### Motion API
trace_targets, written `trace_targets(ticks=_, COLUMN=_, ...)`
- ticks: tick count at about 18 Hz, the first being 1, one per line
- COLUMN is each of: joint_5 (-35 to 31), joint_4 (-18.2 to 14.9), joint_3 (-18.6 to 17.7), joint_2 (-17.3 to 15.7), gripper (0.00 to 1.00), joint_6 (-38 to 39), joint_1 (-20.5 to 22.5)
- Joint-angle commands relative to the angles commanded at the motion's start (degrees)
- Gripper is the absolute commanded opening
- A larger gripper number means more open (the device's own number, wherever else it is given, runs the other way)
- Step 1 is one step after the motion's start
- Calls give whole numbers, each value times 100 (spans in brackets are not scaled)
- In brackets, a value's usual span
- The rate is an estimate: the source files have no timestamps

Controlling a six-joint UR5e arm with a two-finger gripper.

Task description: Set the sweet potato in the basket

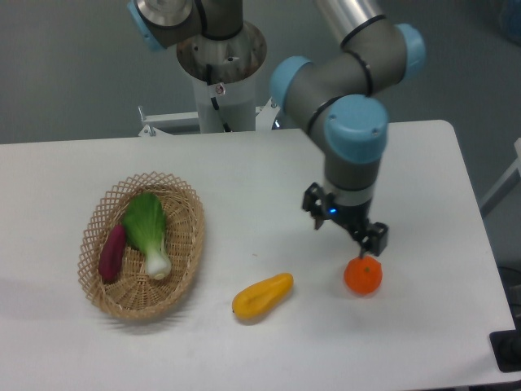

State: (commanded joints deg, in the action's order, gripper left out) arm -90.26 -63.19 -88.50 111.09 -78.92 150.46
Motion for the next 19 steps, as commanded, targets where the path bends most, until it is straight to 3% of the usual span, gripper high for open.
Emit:
trace_targets(ticks=6, joint_5=0, joint_4=79, joint_3=9, joint_2=79, gripper=100, joint_6=-71, joint_1=273)
trace_targets(ticks=8, joint_5=35, joint_4=53, joint_3=35, joint_2=140, gripper=100, joint_6=-464, joint_1=378)
trace_targets(ticks=10, joint_5=9, joint_4=53, joint_3=-9, joint_2=141, gripper=100, joint_6=-791, joint_1=405)
trace_targets(ticks=19, joint_5=35, joint_4=70, joint_3=9, joint_2=158, gripper=100, joint_6=-800, joint_1=405)
